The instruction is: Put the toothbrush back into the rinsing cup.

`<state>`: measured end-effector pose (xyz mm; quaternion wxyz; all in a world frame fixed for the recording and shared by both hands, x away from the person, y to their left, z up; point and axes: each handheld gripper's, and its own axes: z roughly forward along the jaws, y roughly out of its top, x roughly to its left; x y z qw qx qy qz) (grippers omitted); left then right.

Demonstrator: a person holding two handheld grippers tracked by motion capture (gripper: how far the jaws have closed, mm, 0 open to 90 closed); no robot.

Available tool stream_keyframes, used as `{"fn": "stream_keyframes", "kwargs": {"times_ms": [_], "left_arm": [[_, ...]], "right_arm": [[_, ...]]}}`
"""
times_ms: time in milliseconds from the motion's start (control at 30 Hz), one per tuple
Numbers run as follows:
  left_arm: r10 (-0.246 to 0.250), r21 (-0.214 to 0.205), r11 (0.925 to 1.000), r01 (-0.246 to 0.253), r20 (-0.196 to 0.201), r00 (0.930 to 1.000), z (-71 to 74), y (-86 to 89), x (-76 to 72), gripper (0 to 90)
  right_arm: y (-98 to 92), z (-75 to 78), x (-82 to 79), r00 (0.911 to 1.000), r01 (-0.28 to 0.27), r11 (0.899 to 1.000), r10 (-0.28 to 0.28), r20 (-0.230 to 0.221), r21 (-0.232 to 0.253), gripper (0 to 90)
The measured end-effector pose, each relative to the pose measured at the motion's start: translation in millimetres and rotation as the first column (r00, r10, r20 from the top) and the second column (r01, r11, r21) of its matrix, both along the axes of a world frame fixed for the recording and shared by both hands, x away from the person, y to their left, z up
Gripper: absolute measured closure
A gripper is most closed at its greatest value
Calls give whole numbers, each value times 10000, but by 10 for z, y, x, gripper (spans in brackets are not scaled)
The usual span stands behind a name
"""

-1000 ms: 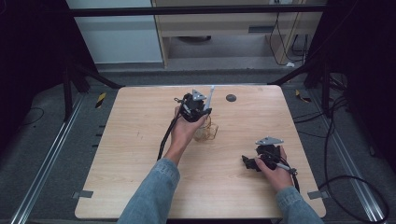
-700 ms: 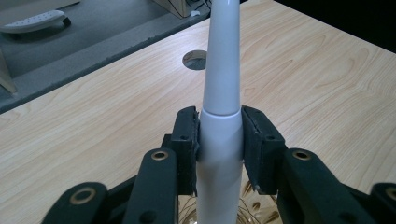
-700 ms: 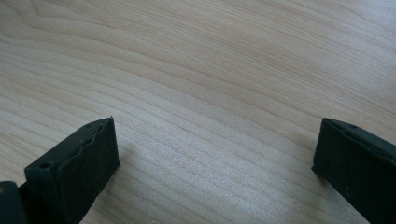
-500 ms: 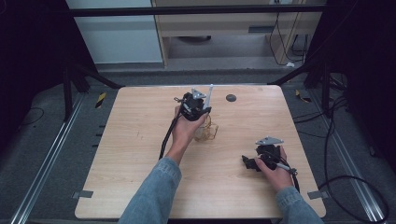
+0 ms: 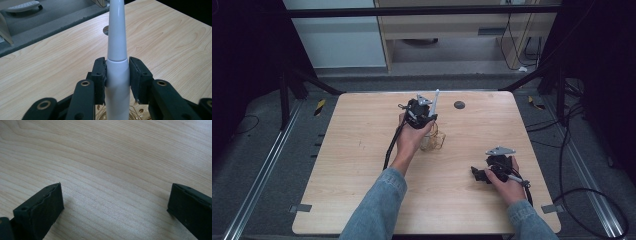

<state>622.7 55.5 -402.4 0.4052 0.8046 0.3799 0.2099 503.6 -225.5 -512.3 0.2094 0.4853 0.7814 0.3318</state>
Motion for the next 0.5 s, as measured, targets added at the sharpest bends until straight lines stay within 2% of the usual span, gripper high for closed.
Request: {"fn": "stream_keyframes", "kwargs": {"times_ms": [500], "left_arm": [[70, -69, 10000, -70, 64, 10000, 11, 22, 5, 661]], "right_arm": [[0, 0, 0, 10000, 1, 10000, -1, 1, -3, 3]]}}
